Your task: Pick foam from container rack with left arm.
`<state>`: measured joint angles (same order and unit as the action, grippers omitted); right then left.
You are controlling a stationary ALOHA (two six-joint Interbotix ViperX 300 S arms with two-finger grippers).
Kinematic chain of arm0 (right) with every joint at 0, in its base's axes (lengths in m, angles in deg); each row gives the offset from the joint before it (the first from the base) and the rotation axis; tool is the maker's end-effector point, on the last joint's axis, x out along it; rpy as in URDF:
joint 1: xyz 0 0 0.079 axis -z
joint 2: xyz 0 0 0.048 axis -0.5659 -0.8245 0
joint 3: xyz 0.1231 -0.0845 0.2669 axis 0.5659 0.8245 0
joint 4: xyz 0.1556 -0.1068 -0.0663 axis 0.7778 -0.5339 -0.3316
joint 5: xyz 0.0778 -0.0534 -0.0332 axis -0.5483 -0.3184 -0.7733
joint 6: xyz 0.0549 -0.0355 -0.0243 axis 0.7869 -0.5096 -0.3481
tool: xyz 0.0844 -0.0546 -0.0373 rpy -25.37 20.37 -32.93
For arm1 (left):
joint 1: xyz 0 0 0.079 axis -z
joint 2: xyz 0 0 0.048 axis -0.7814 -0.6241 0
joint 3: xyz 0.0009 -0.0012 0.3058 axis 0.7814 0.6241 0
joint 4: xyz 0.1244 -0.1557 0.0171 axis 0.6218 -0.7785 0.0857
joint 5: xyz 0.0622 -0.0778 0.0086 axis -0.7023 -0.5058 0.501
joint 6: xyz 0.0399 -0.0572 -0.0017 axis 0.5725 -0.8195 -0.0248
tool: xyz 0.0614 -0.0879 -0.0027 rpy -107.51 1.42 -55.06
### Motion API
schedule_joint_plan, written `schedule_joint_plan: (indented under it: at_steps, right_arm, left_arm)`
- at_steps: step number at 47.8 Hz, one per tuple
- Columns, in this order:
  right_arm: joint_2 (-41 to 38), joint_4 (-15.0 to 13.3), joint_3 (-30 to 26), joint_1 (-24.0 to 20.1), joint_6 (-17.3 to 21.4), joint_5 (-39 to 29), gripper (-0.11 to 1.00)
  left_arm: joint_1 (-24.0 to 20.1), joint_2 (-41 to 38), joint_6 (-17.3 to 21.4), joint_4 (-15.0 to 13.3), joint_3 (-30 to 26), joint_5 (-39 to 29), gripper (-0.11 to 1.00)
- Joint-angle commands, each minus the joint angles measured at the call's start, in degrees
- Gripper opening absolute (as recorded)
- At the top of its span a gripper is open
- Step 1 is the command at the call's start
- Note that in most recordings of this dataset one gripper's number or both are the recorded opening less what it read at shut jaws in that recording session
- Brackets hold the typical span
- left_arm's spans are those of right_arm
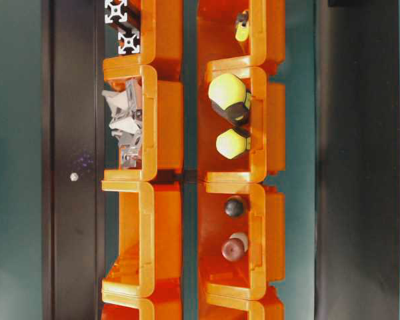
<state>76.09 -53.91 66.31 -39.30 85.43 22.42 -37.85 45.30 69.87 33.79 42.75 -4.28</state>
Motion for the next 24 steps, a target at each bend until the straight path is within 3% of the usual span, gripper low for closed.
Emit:
schedule_joint_plan:
  at_steps: [1, 24]
  right_arm:
    - [-0.5, -0.1, -0.6, -0.1, 0.0, 0.7, 0.00]
    - [-0.5, -0.1, -0.6, -0.2, 0.0, 0.7, 0.00]
  left_arm:
    - [-0.1, -0.4, -0.1, 0.2, -0.4, 0.2, 0.84]
    - [-0.1, -0.1, -0.2, 0.1, -0.4, 0.3, 0.84]
